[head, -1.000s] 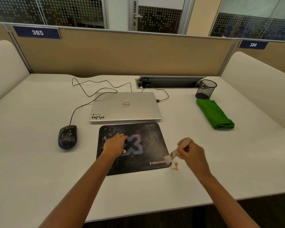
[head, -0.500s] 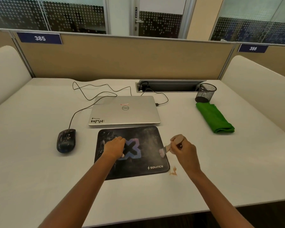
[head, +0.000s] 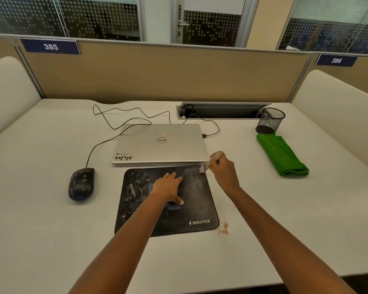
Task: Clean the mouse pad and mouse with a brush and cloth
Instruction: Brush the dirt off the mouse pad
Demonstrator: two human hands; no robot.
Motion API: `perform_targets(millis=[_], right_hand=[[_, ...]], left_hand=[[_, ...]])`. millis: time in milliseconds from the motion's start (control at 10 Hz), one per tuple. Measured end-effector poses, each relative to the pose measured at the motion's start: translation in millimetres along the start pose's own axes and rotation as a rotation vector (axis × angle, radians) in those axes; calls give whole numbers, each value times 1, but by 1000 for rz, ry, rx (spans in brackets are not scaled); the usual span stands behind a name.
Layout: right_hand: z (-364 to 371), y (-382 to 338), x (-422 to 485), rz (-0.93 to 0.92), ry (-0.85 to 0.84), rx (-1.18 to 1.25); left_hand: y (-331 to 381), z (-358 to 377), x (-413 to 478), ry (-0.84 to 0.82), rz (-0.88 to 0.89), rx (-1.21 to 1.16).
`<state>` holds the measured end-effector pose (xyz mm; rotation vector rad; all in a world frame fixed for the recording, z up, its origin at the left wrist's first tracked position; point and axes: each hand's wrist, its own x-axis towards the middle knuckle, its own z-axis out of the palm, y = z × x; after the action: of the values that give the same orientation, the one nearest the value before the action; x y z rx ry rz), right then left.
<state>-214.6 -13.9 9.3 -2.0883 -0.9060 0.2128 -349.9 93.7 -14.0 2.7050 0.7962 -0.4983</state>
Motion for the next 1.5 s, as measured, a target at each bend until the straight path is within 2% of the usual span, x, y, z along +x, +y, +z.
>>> perform_targets(millis=[200, 500, 700, 1100, 1300, 1500], right_hand=[[-20, 3, -37, -12, -159, -118], [-54, 1, -92, 94, -318, -113], [-55, -12, -77, 18, -167, 5], [-65, 9, -103, 108, -290, 11], [-59, 2, -96, 3, -196, 43], [-61, 16, -98, 58, -303, 87]], left_hand=[[-4, 6, 3, 14, 16, 124], [-3, 8, 4, 24, 14, 129], [-3, 8, 3, 25, 11, 117], [-4, 9, 3, 23, 5, 102], [-3, 9, 2, 21, 1, 92], [-3, 10, 2, 23, -8, 73]])
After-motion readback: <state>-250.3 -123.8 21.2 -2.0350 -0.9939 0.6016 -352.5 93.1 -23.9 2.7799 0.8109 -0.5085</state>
